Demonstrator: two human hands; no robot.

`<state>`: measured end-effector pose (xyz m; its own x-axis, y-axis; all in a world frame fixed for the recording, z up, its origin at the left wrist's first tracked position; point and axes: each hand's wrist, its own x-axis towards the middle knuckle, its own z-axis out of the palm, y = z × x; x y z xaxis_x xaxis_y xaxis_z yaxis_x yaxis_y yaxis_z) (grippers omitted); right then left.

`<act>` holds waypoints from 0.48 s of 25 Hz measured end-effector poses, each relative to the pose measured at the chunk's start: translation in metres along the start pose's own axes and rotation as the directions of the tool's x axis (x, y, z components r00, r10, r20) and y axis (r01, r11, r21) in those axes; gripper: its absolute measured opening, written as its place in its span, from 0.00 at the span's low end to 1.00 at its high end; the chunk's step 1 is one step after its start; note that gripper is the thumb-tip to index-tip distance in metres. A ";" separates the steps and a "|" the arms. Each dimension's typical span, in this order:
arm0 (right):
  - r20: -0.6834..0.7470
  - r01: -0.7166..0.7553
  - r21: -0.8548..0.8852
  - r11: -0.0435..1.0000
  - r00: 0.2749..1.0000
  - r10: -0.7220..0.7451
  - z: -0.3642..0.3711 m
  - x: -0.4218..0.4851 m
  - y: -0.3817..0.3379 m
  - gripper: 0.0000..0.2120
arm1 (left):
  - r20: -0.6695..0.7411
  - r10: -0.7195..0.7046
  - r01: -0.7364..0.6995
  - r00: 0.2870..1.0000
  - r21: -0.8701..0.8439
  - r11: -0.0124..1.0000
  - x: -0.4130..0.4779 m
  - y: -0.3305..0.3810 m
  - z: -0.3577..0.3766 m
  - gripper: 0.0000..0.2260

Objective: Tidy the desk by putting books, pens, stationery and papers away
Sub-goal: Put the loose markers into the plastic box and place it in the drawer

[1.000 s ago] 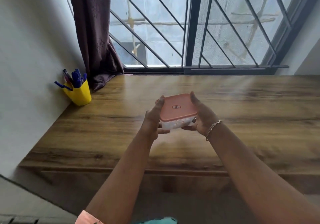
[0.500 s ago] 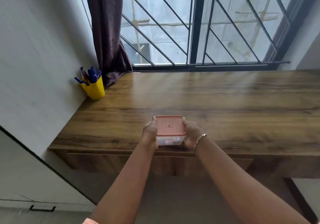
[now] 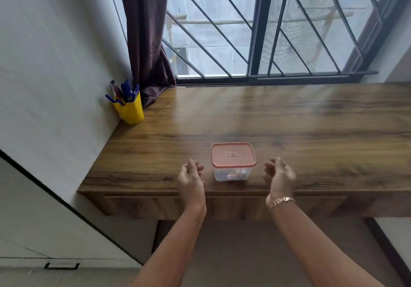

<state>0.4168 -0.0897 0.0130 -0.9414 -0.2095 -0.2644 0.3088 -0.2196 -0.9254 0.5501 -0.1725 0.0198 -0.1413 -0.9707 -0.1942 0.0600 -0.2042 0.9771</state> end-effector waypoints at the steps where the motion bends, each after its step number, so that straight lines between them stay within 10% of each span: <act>1: -0.041 0.033 0.022 0.999 0.999 -0.032 -0.009 -0.005 0.010 0.13 | -0.001 -0.026 0.026 1.000 -0.043 0.999 -0.006 -0.007 -0.008 0.14; 8: -0.070 -0.313 0.069 0.947 0.946 0.318 -0.025 -0.042 0.100 0.16 | 0.085 -0.667 0.672 0.740 -0.110 0.732 -0.005 -0.078 -0.031 0.14; 12: -0.089 -0.536 0.143 0.832 0.830 0.550 -0.021 -0.034 0.138 0.19 | 0.003 -0.796 0.781 0.605 -0.198 0.593 0.043 -0.119 -0.056 0.24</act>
<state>0.4888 -0.0930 -0.1109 -0.6241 -0.2097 -0.7527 0.7807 -0.2070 -0.5897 0.5927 -0.1975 -0.1093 -0.1363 -0.4244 -0.8951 0.1208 -0.9040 0.4102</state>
